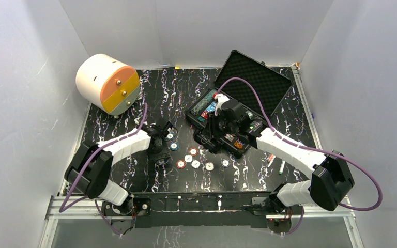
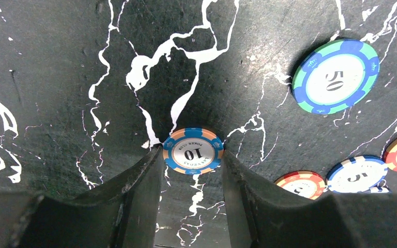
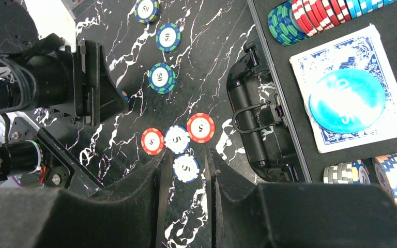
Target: Pack up texas hold em set
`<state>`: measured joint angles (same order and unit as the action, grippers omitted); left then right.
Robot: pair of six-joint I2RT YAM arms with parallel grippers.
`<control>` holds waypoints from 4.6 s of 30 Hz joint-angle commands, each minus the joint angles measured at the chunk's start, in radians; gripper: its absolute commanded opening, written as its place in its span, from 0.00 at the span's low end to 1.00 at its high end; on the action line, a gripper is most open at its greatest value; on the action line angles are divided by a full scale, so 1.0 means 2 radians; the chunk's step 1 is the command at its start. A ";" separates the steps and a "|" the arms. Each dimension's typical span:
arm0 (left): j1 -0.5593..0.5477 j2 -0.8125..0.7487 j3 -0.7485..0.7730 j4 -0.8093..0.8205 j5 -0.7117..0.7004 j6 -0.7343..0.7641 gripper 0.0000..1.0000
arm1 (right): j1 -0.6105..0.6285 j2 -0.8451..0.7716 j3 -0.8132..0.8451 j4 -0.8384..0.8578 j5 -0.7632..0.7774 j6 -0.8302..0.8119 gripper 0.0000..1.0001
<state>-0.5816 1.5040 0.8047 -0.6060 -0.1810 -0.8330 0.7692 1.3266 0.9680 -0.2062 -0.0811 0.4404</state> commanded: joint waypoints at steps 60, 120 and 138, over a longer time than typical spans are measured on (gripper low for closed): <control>-0.004 -0.149 -0.011 0.139 0.277 -0.295 0.39 | 0.145 0.021 -0.146 0.312 0.198 0.239 0.03; 0.074 -0.127 0.101 0.010 0.185 0.033 0.95 | -0.095 0.044 0.051 -0.152 0.096 -0.309 0.35; 0.074 -0.143 0.078 0.007 0.165 0.031 0.95 | -0.095 0.055 0.091 -0.157 0.049 -0.186 0.25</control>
<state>-0.4339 1.2636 0.9897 -0.5732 0.1722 -0.7677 0.5827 1.4273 1.0657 -0.5285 0.0185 -0.0998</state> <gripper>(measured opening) 0.949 0.187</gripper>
